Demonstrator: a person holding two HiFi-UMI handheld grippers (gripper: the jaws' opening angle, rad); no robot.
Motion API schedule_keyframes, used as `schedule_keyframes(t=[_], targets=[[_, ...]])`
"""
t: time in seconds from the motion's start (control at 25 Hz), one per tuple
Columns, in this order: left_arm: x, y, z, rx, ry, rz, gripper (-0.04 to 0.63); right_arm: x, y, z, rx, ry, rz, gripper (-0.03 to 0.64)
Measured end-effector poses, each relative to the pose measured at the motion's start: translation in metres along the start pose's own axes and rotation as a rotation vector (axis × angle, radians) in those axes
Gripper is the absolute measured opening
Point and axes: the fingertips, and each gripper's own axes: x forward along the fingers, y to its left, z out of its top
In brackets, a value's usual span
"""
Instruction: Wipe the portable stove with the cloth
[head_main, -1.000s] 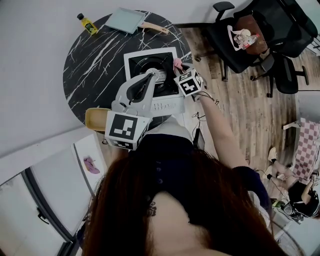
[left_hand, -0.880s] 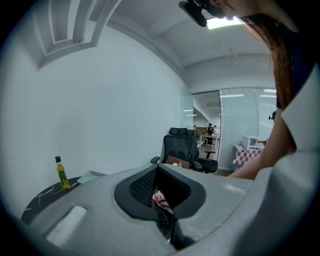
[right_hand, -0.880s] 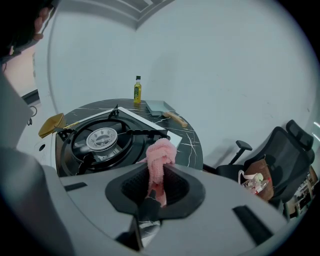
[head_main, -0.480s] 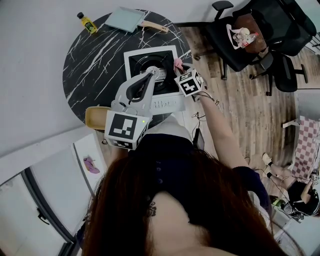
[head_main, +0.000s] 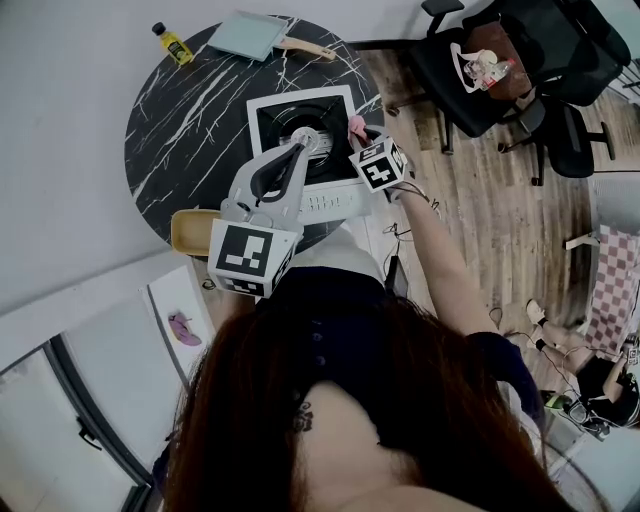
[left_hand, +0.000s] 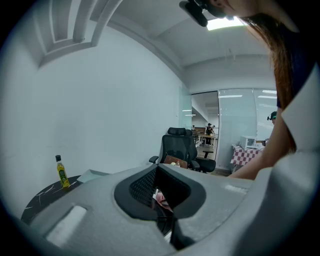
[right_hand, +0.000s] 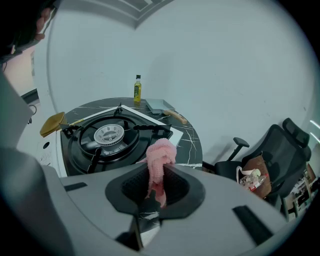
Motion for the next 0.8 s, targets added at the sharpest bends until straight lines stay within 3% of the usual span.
schedule_keyframes(t=[0.8], targets=[[-0.017, -0.003, -0.010, -0.015, -0.001, -0.028, 0.011, -0.013, 0.009, -0.011, 0.007, 0.016, -0.031, 0.058]])
